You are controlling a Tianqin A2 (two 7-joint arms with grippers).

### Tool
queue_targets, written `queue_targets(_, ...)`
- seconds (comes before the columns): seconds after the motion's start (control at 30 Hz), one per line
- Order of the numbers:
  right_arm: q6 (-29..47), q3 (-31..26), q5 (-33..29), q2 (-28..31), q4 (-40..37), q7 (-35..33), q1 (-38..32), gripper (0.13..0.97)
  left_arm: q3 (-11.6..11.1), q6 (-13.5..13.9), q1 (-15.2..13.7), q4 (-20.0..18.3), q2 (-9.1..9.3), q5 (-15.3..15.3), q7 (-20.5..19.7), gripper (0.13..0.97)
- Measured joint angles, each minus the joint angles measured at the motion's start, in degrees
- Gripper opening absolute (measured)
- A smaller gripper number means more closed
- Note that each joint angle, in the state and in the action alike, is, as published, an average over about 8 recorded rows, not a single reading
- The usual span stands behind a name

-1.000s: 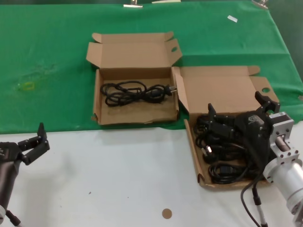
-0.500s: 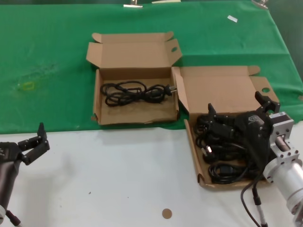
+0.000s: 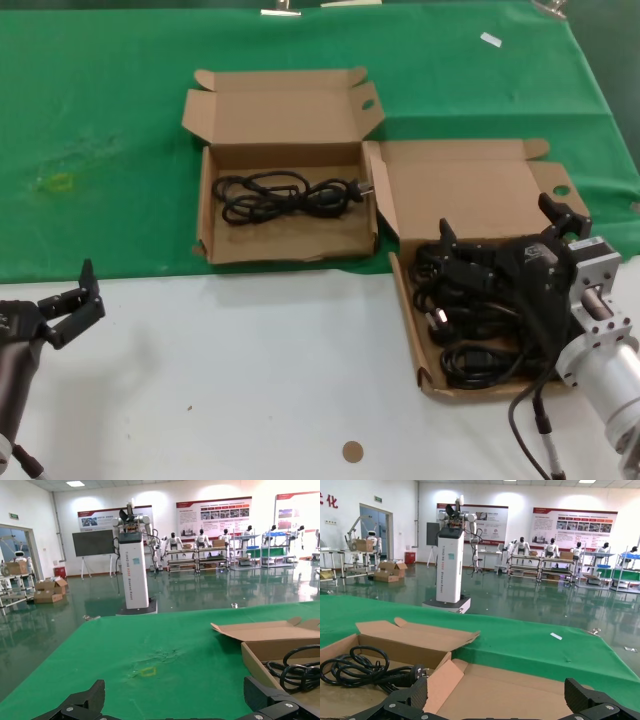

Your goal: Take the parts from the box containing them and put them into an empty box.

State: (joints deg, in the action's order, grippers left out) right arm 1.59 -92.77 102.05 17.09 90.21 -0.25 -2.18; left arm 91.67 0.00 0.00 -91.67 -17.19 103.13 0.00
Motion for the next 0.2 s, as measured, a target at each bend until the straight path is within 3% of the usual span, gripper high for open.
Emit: queue_targets(0.2, 0.0, 0.0, 0.0, 0.0, 0.0, 0.0, 0.0, 0.966, 0.0, 0.0, 0.0, 0.0, 0.0, 0.0, 0.0, 0.966)
